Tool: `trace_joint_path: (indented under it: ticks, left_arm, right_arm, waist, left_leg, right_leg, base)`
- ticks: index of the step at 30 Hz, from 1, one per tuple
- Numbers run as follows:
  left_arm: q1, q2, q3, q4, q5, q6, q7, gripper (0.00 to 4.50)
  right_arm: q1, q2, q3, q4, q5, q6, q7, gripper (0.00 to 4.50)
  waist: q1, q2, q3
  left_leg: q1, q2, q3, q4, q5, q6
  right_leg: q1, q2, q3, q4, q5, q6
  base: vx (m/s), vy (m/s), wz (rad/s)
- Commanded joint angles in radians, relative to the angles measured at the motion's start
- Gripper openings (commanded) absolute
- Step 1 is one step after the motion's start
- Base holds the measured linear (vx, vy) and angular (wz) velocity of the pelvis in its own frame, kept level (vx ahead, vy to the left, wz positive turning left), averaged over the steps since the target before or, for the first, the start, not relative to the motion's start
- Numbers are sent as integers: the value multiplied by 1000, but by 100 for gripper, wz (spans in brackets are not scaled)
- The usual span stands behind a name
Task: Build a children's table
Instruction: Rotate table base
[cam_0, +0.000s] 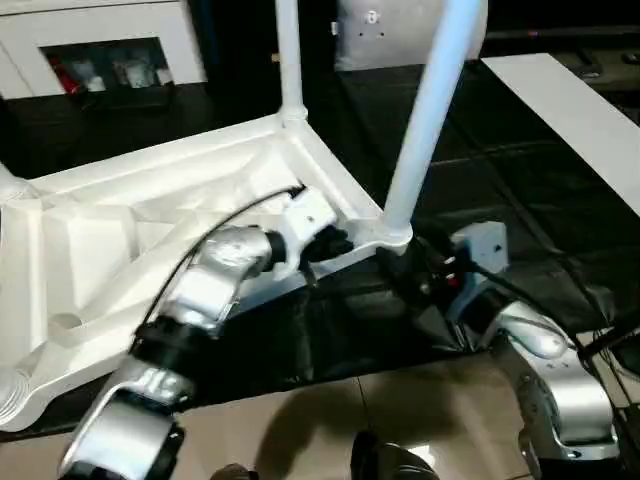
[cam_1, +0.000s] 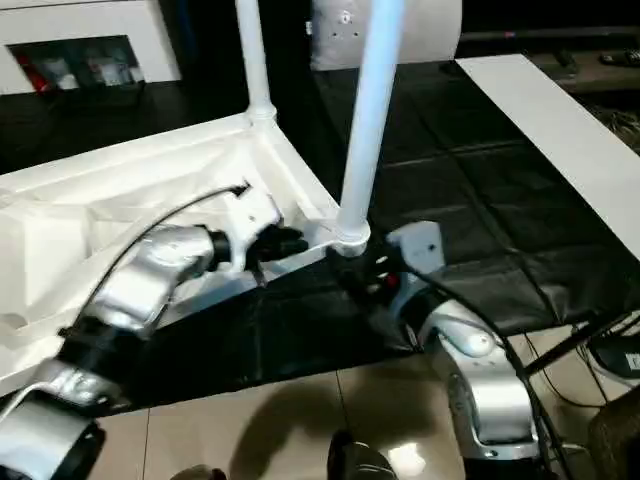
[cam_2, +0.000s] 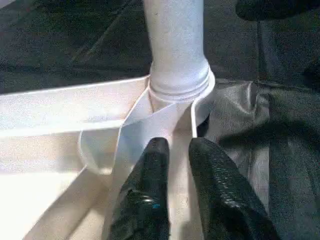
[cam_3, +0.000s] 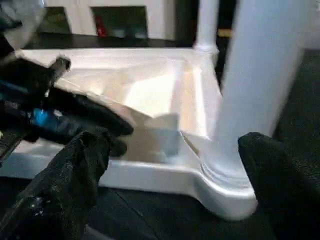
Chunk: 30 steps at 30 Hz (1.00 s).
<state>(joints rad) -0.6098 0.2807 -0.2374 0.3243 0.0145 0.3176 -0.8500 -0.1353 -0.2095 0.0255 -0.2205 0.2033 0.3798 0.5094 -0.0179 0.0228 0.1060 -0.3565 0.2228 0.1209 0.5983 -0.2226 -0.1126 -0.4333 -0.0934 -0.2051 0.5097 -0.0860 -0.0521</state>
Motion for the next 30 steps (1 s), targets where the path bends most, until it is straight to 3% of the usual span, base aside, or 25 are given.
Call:
trace_joint_path:
  ticks: [1, 3, 4, 6, 8, 9, 12, 16, 19, 20, 21, 22, 25, 27, 30]
  left_arm:
    - [34, 35, 25, -60, -5, 41, -20, 131]
    - [81, 89, 56, -131, -30, 82, -44, 138]
    - [94, 103, 66, -151, -40, 92, -52, 143]
    - [119, 132, 91, -193, -62, 122, -65, 161]
    - [155, 181, 110, -256, -100, 169, -114, 175]
    - [180, 213, 114, -298, -120, 190, -149, 179]
    - [242, 285, 133, -418, -196, 255, -225, 212]
    - [278, 313, 140, -548, -283, 353, -264, 246]
    - [290, 322, 116, -572, -285, 369, -274, 261]
    - [310, 340, 70, -601, -269, 393, -280, 267]
    - [315, 345, 59, -605, -263, 398, -279, 277]
    - [325, 355, 8, -588, -195, 392, -249, 290]
    - [326, 359, -18, -569, -153, 399, -211, 305]
    - [327, 392, -51, -565, -119, 421, -181, 341]
    - [328, 404, -56, -567, -107, 427, -170, 346]
  right_arm:
    - [-19, 4, 10, -15, 10, -2, 6, 450]
    - [-37, 6, 33, -11, 14, 16, 15, 450]
    - [-42, 6, 41, -8, 12, 19, 18, 450]
    - [-54, 15, 47, -1, 27, 49, 22, 450]
    - [-80, 24, 54, 20, 29, 61, 20, 450]
    - [-95, 31, 55, 32, 35, 77, 17, 450]
    - [-147, 34, 74, 83, 29, 110, 21, 450]
    - [-244, 47, 100, 203, -5, 133, 16, 450]
    - [-279, 54, 105, 251, -23, 141, 3, 450]
    - [-329, 58, 116, 321, -57, 119, -26, 450]
    - [-340, 61, 116, 336, -62, 115, -35, 450]
    - [-384, 73, 110, 403, -84, 90, -78, 450]
    - [-419, 81, 95, 457, -93, 79, -115, 450]
    - [-471, 103, 45, 558, -99, 39, -204, 450]
    - [-497, 104, 12, 619, -108, 8, -264, 450]
  waist:
    - [5, -12, -84]
    - [9, -7, -86]
    - [8, -8, -85]
    - [6, -10, -79]
    - [7, -5, -78]
    - [7, -7, -77]
    - [1, -3, -76]
    - [1, 0, -75]
    - [1, -2, -74]
    - [4, -1, -76]
    - [1, -1, -76]
    - [0, -2, -76]
    - [-5, -2, -77]
    - [-6, -2, -77]
    - [-2, -2, -77]
  left_leg:
    - [-13, -5, 19, -61, -55, 138]
    - [-10, -5, 20, -60, -47, 130]
    - [-16, -5, 20, -61, -45, 129]
    - [-10, -12, 25, -60, -70, 122]
    - [-6, -9, 21, -62, -96, 106]
    - [-5, -7, 21, -63, -107, 100]
    - [-2, 1, 15, -68, -130, 84]
    - [4, 0, 18, -66, -143, 77]
    - [2, -4, 20, -65, -146, 72]
    - [3, -5, 20, -64, -137, 69]
    - [-3, -4, 17, -66, -128, 67]
    - [0, -5, 18, -65, -127, 67]
    - [-2, -11, 20, -62, -116, 65]
    - [-1, -11, 21, -62, -122, 61]
    - [8, -10, 23, -61, -134, 55]
  right_leg:
    - [94, -48, 54, -43, -394, -25]
    - [94, -51, 56, -37, -395, -35]
    - [97, -52, 56, -35, -394, -37]
    - [89, -45, 55, -47, -437, -21]
    - [90, -47, 52, -49, -473, -9]
    - [89, -46, 52, -51, -484, -5]
    - [89, -50, 56, -40, -476, -22]
    - [85, -50, 58, -41, -480, -40]
    - [88, -47, 58, -43, -493, -33]
    - [88, -47, 59, -42, -487, -29]
    - [92, -47, 60, -36, -476, -33]
    - [89, -46, 61, -37, -473, -33]
    - [89, -44, 60, -36, -480, -30]
    - [88, -44, 60, -36, -489, -29]
    - [81, -42, 60, -37, -489, -31]
  base:
    - [0, 0, 0]
    - [0, 0, 0]
    - [0, 0, 0]
    - [0, 0, 0]
    - [0, 0, 0]
    - [0, 0, 0]
    - [0, 0, 0]
    - [0, 0, 0]
    - [0, 0, 0]
    - [0, 0, 0]
    - [0, 0, 0]
    - [0, 0, 0]
    - [0, 0, 0]
    - [0, 0, 0]
    - [0, 0, 0]
